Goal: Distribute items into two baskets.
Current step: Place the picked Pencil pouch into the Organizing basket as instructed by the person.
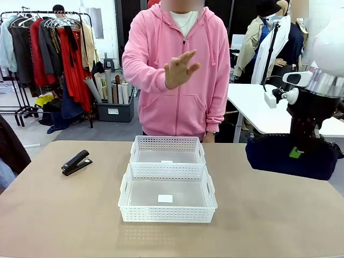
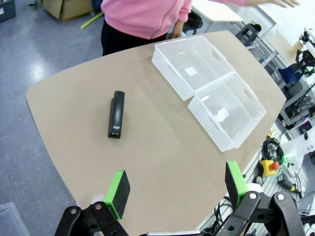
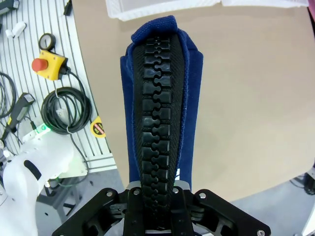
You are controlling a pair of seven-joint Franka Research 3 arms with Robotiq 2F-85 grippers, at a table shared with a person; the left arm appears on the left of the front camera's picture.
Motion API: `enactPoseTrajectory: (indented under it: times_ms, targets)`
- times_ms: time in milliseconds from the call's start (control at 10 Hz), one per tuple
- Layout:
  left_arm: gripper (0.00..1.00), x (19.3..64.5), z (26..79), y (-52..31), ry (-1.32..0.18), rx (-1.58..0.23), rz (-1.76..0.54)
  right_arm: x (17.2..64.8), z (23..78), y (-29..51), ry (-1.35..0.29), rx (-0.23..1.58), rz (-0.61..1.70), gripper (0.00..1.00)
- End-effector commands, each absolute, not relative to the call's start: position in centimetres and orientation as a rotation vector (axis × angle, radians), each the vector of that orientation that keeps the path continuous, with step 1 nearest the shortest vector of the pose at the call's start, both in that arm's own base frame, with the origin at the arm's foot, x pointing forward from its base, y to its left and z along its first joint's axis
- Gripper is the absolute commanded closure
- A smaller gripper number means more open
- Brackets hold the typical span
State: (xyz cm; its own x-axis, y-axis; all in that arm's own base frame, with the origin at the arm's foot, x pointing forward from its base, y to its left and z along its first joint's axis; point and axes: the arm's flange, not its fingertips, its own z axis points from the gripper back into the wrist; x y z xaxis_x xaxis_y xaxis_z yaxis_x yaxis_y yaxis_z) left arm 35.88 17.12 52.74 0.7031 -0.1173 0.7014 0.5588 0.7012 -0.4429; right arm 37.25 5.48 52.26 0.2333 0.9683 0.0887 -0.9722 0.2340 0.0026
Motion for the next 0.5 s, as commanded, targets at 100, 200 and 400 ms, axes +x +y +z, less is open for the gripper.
enactPoseTrajectory:
  times_ms: [100,200,400]
  targets:
    - [0.0,35.93,52.87,17.16,-0.717,-0.71,-0.418,37.06,52.46,5.39,-0.074,0.062,1.334,1.0]
    - [0.0,35.93,52.87,17.16,-0.717,-0.71,-0.418,37.06,52.46,5.39,-0.074,0.062,1.334,1.0]
    - [0.0,35.93,52.87,17.16,-0.717,-0.71,-0.418,37.06,52.46,5.39,-0.074,0.062,1.334,1.0]
